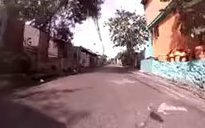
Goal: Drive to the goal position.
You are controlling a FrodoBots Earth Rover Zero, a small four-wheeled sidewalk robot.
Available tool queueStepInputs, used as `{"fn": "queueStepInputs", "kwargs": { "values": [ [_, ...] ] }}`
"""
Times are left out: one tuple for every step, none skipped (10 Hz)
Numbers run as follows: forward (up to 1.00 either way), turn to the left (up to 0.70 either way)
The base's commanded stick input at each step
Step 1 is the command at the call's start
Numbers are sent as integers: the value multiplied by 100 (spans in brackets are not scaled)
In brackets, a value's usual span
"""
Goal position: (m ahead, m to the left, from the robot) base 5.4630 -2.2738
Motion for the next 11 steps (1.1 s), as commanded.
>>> {"fn": "queueStepInputs", "kwargs": {
  "values": [
    [70, 11],
    [70, 0],
    [70, 0],
    [70, 6],
    [70, 16],
    [70, 15],
    [70, 0],
    [70, 6],
    [70, 32],
    [70, 14],
    [70, 0]
  ]
}}
